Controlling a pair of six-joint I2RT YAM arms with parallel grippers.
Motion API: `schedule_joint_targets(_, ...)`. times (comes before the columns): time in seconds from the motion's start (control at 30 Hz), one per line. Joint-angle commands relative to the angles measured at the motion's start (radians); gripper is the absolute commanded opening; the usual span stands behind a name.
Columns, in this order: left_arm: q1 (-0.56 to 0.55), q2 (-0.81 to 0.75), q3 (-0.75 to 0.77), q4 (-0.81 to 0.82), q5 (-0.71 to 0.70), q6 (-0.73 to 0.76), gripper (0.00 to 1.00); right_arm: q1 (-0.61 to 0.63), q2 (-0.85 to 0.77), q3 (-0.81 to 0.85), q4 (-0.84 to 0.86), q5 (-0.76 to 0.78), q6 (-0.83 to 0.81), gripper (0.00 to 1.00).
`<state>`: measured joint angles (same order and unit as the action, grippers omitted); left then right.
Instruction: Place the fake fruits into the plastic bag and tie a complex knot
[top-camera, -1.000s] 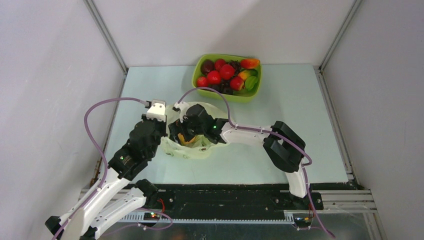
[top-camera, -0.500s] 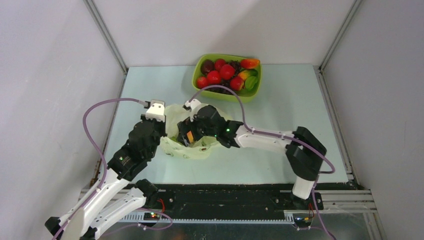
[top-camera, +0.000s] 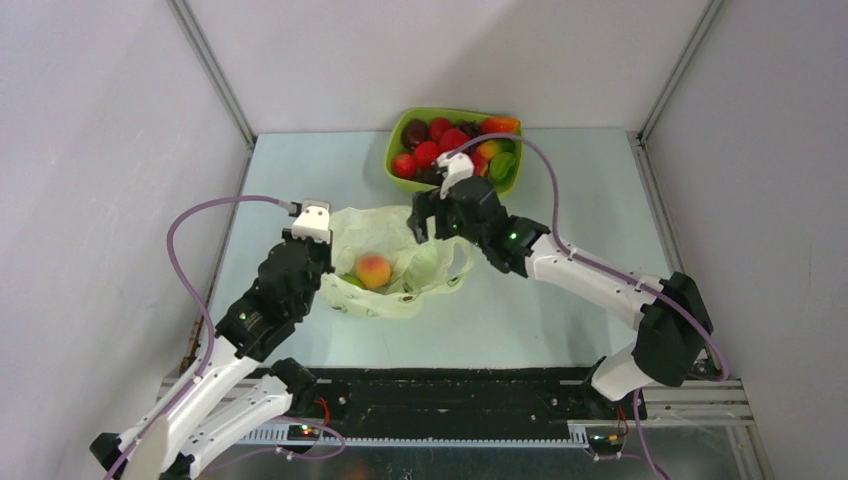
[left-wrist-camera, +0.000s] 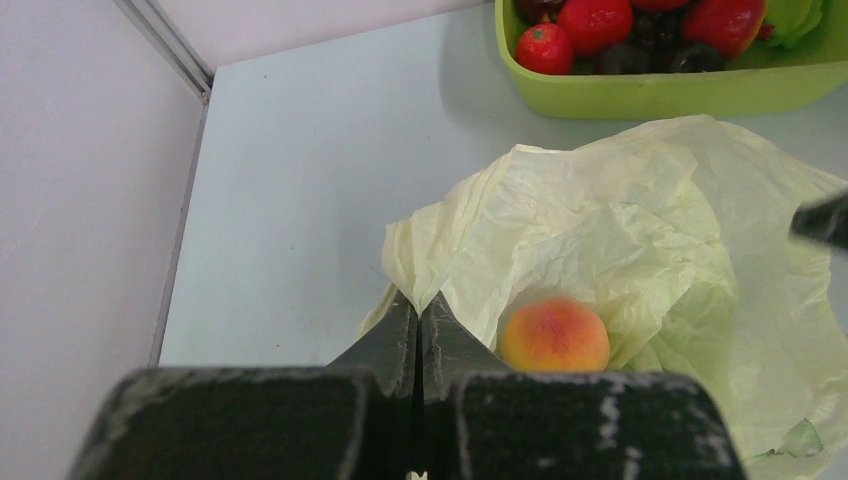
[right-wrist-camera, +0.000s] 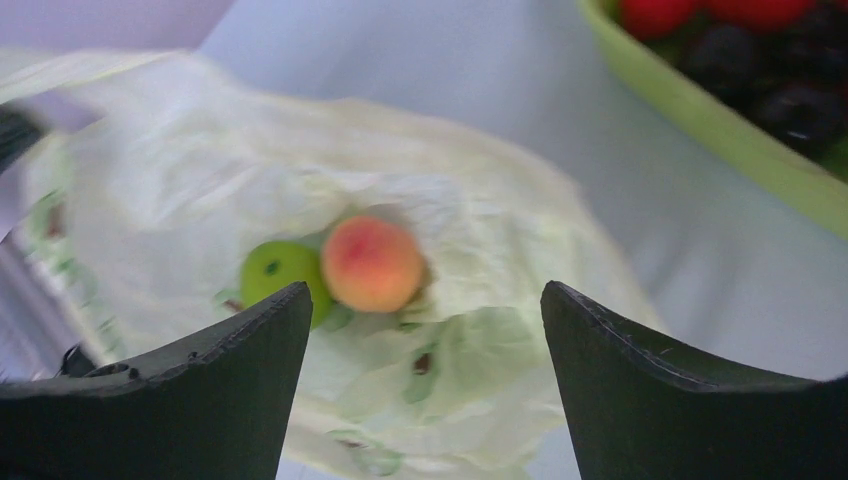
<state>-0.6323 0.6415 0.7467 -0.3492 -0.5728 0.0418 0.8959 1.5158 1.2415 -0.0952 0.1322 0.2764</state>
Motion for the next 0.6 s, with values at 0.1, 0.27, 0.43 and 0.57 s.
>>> schedule_joint_targets(0.1,0.005,0.017,0.046,0.025,-0.003,-0.013,0.00,-0.170,0.023,0.027,-0.121,0.118,0.072,0.88)
schedule_joint_targets(0.27,0.005,0.025,0.047,0.024,0.003,-0.012,0.00,-0.240,0.122,0.105,-0.143,0.192,0.033,0.87)
schedule_joint_targets(0.43,0.005,0.030,0.047,0.024,0.010,-0.014,0.00,-0.289,0.278,0.263,-0.181,0.195,0.015,0.86)
schedule_joint_targets(0.57,0.005,0.029,0.048,0.023,0.013,-0.014,0.00,-0.305,0.402,0.404,-0.224,0.202,0.006,0.87)
